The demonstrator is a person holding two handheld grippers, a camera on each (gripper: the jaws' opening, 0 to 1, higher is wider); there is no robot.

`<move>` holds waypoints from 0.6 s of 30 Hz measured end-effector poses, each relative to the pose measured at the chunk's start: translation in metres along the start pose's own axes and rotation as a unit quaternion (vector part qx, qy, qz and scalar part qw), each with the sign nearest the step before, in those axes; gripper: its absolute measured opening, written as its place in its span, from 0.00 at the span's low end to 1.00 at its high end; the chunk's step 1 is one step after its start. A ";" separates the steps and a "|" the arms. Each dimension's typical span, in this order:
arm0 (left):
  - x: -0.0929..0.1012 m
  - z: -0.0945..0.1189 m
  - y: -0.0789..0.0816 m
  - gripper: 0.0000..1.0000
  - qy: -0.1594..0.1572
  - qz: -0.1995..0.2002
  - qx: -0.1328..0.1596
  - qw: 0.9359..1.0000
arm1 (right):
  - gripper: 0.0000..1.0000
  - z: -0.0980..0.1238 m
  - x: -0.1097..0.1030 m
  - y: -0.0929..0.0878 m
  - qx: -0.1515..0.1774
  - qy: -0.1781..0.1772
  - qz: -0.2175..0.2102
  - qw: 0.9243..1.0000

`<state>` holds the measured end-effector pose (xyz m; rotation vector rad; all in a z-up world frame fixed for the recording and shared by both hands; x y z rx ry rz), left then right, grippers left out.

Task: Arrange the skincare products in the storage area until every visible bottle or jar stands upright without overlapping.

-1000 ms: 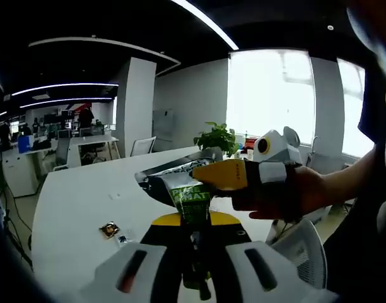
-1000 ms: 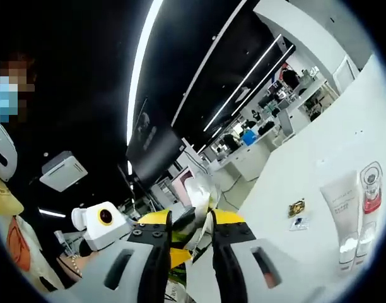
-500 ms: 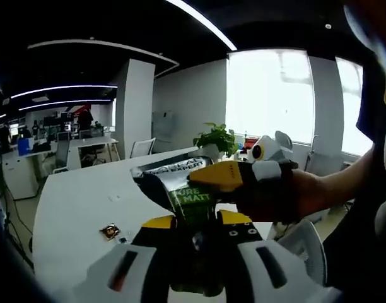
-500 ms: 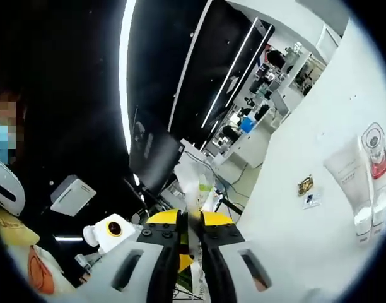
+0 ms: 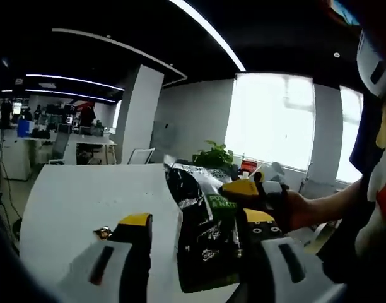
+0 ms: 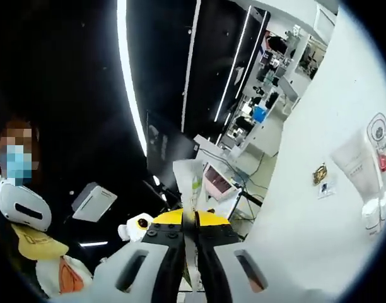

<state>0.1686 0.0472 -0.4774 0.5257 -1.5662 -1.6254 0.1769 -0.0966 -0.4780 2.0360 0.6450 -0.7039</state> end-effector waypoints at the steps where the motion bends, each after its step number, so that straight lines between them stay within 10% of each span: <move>1: 0.003 0.000 0.001 0.57 -0.024 0.022 -0.001 0.999 | 0.05 0.000 -0.001 0.000 -0.002 0.005 0.001 1.000; 8: 0.022 0.008 0.005 0.49 -0.165 0.115 -0.039 0.979 | 0.04 -0.009 -0.024 0.003 -0.033 0.082 -0.014 0.996; 18: 0.020 0.002 -0.009 0.15 -0.124 0.119 -0.068 0.983 | 0.03 0.005 -0.002 0.015 -0.058 -0.038 0.012 0.997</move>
Point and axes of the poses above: the point that each gripper's makers call its tool centre point, and the gripper's own axes: z roughly backward along the fingers, x roughly to its right, y roughly out of its top, the point moved 6 cm from there along z, roughly backward along the fingers, and after that the axes turned 13 degrees about y, right-handed, at the moved point
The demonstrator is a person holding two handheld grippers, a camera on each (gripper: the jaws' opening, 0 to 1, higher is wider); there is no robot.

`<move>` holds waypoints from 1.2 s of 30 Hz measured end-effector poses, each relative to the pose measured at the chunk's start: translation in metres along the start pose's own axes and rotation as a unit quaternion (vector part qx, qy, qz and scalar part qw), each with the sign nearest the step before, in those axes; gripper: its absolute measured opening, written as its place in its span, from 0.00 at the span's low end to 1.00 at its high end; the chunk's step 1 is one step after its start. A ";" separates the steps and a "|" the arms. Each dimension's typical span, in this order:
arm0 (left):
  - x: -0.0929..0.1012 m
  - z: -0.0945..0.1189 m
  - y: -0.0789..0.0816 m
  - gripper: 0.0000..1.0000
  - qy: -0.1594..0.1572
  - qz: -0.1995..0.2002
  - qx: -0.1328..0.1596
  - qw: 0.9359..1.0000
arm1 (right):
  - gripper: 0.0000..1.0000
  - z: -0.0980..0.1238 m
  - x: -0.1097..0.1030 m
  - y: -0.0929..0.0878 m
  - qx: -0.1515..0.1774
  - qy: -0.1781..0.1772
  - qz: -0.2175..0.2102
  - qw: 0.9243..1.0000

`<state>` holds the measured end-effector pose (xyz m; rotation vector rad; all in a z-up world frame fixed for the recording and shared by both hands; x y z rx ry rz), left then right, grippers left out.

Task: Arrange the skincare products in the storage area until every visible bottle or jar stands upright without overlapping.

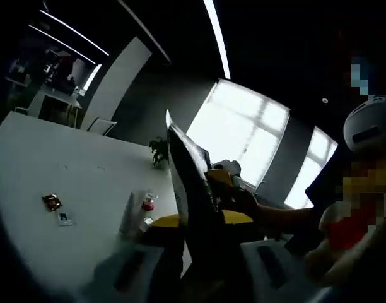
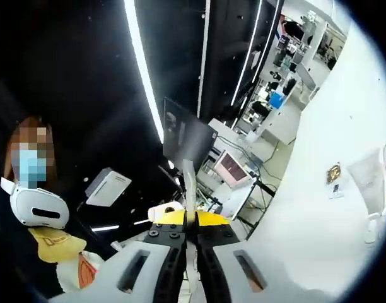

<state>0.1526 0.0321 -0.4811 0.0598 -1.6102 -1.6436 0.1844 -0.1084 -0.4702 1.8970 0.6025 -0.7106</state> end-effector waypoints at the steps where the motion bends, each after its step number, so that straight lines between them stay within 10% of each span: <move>1: 0.000 0.000 -0.001 0.10 0.002 0.005 0.001 1.000 | 0.03 0.001 0.001 0.000 -0.004 -0.006 0.002 1.000; 8: 0.006 -0.003 0.000 0.03 -0.005 0.121 0.033 0.992 | 0.06 -0.005 -0.006 0.012 0.023 -0.010 0.092 0.995; 17: 0.006 0.001 0.017 0.03 -0.036 0.201 0.099 0.974 | 0.13 -0.005 -0.006 -0.009 0.061 0.008 0.058 0.996; 26: 0.001 0.002 0.012 0.03 -0.020 0.193 0.093 0.977 | 0.02 -0.007 -0.014 -0.015 0.073 0.020 0.039 0.996; 31: 0.004 0.004 0.013 0.08 -0.008 0.102 0.108 0.989 | 0.01 -0.005 -0.016 -0.015 0.077 0.036 0.002 0.996; 36: 0.005 0.001 0.005 0.21 0.005 0.058 0.053 0.997 | 0.01 -0.004 -0.016 -0.018 0.087 0.037 -0.022 0.995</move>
Point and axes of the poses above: the point that each gripper's makers call its tool centre point, and the gripper's own axes: z roughly backward along the fingers, x roughly to its right, y roughly out of its top, the point moved 6 cm from there along z, roughly backward along the fingers, and after that the axes turned 13 degrees about y, right-handed, at the moved point
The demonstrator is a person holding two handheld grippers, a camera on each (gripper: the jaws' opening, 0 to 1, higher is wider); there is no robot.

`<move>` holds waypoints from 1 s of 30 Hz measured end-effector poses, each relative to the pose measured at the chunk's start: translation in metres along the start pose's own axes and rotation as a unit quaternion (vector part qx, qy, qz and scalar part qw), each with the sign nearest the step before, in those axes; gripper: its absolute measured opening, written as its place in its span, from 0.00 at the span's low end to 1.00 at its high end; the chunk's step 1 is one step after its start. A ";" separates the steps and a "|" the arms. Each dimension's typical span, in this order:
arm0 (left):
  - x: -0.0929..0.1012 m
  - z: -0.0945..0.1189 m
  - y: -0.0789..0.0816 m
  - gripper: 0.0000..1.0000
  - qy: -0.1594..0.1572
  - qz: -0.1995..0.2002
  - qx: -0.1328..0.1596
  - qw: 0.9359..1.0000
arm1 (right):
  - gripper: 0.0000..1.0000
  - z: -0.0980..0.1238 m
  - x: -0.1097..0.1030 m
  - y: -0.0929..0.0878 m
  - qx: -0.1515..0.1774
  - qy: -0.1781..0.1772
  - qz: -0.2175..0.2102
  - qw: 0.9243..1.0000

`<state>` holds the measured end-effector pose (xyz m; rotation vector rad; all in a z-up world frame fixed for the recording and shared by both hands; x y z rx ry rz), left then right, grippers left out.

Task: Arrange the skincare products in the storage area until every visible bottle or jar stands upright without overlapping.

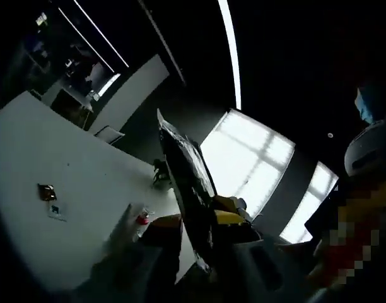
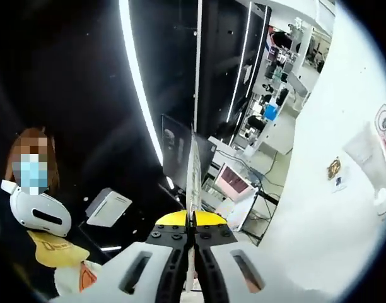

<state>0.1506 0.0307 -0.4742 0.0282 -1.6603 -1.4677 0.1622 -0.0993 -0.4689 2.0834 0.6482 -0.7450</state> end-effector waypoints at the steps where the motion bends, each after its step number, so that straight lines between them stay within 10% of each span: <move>1: 0.002 0.000 -0.002 0.21 -0.008 -0.008 -0.012 1.000 | 0.01 0.000 0.001 -0.001 0.000 -0.004 -0.001 1.000; 14: -0.024 -0.006 -0.033 0.02 0.064 0.071 -0.073 0.993 | 0.01 0.025 0.038 -0.023 -0.052 -0.173 0.026 0.983; 30: -0.063 -0.011 -0.067 0.06 0.089 0.110 -0.099 0.985 | 0.01 0.047 0.064 -0.036 -0.067 -0.238 0.012 0.969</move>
Point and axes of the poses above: the point that each gripper's makers call its tool centre point, and the gripper's own axes: z roughly backward along the fingers, x roughly to its right, y roughly out of its top, the point moved 6 cm from there along z, roughly backward along the fingers, and after that the axes turned 13 degrees about y, right-handed, at the moved point
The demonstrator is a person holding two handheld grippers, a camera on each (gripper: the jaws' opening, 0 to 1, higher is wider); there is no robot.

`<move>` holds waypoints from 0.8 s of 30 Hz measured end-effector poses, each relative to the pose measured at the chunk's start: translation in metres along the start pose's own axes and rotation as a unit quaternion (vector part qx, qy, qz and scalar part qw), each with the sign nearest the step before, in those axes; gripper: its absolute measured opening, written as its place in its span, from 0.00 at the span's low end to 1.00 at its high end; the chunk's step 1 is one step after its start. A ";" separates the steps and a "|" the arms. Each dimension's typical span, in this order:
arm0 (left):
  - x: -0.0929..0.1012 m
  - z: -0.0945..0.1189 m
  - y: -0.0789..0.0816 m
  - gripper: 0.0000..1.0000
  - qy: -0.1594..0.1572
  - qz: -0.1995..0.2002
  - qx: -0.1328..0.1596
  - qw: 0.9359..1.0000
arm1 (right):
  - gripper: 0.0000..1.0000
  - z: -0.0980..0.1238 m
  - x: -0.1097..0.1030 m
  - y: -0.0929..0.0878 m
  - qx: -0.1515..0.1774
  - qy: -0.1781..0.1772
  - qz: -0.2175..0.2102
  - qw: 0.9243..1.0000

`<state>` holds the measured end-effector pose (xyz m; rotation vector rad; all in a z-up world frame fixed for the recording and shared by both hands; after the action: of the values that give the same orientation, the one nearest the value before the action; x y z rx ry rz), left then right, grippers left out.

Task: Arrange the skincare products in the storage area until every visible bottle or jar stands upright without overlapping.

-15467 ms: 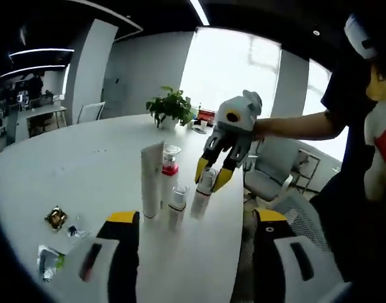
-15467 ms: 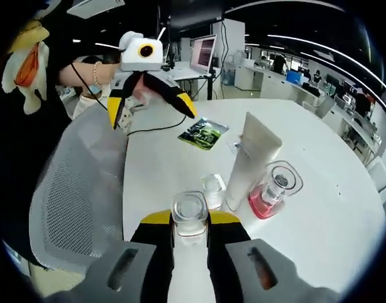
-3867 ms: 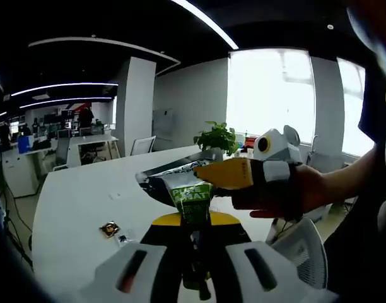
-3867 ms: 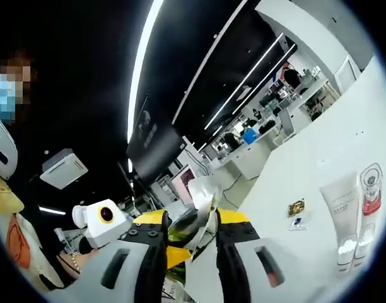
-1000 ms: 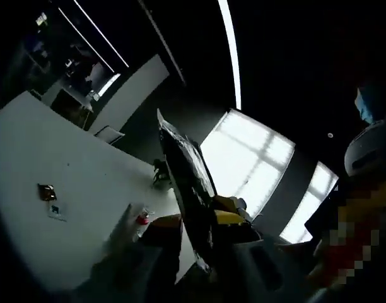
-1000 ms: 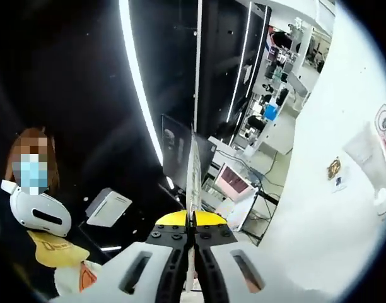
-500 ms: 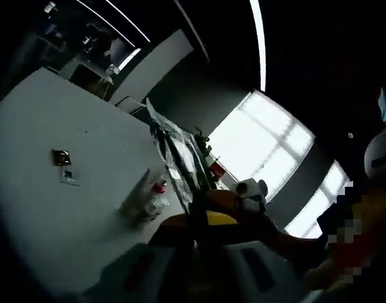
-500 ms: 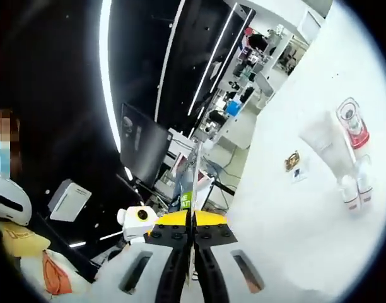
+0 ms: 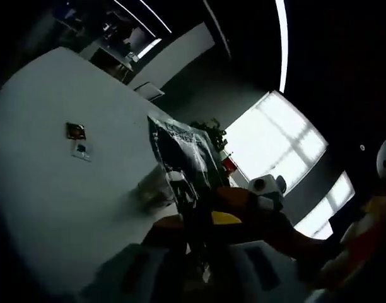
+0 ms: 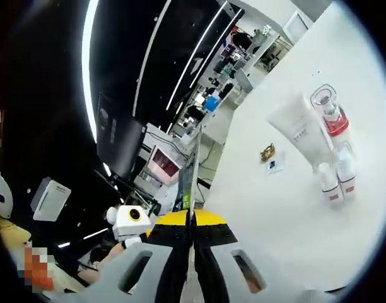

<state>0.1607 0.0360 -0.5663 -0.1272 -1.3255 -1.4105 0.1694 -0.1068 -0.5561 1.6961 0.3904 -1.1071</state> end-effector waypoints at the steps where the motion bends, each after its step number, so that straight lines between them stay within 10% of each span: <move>1: 0.000 0.000 0.000 0.04 -0.001 0.002 -0.001 1.000 | 0.01 0.000 0.001 -0.001 0.000 -0.002 -0.001 1.000; 14: -0.007 -0.017 -0.010 0.00 -0.004 0.020 -0.022 1.000 | 0.01 0.006 0.028 -0.011 -0.004 -0.048 0.007 0.999; 24: -0.019 -0.027 -0.010 0.00 -0.016 0.063 -0.017 0.998 | 0.12 0.008 0.036 -0.009 -0.047 -0.027 0.128 0.990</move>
<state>0.1755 0.0249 -0.5957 -0.2529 -1.2971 -1.3304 0.1782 -0.1187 -0.5910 1.5807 0.1813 -0.9291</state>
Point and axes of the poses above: the point that each gripper's makers call its tool centre point, and the gripper's own axes: z roughly backward along the fingers, x roughly to its right, y roughly out of its top, the point moved 6 cm from there along z, roughly backward along the fingers, and after that the axes turned 13 degrees about y, right-handed, at the moved point
